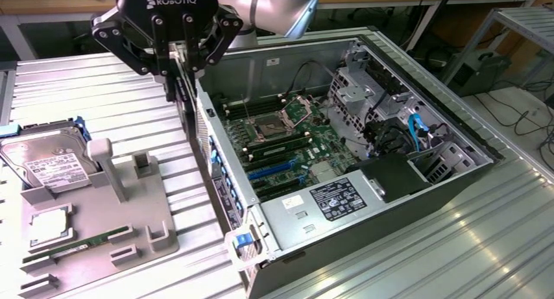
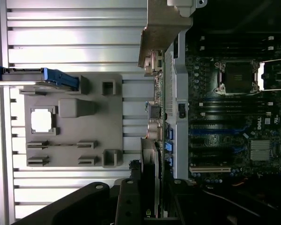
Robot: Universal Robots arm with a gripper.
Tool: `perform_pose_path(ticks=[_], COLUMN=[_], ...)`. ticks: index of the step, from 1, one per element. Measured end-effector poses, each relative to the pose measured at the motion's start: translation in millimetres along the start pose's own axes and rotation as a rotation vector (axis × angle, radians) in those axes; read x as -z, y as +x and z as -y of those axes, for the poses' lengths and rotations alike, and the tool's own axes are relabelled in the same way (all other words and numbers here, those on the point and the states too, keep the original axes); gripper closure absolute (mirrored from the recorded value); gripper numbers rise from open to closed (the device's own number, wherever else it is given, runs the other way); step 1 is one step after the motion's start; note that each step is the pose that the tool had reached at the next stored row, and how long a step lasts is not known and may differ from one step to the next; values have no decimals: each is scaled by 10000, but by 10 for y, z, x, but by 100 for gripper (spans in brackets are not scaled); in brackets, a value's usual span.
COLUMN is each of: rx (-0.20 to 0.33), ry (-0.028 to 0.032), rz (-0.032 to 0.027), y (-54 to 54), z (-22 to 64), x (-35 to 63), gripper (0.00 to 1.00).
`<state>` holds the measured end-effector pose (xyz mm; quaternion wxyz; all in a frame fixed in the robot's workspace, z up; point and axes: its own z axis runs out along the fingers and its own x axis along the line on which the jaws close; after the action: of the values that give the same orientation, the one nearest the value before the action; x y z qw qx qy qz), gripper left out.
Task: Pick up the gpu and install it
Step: 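Pick up the gpu and move the gpu toward the slot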
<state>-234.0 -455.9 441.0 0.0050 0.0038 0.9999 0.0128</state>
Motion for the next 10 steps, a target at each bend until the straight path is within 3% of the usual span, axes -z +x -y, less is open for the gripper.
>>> perform_pose_path(ticks=[10], rx=[0], ry=[1], rz=[-1], y=[-87], z=[-1], x=[0], gripper=[73])
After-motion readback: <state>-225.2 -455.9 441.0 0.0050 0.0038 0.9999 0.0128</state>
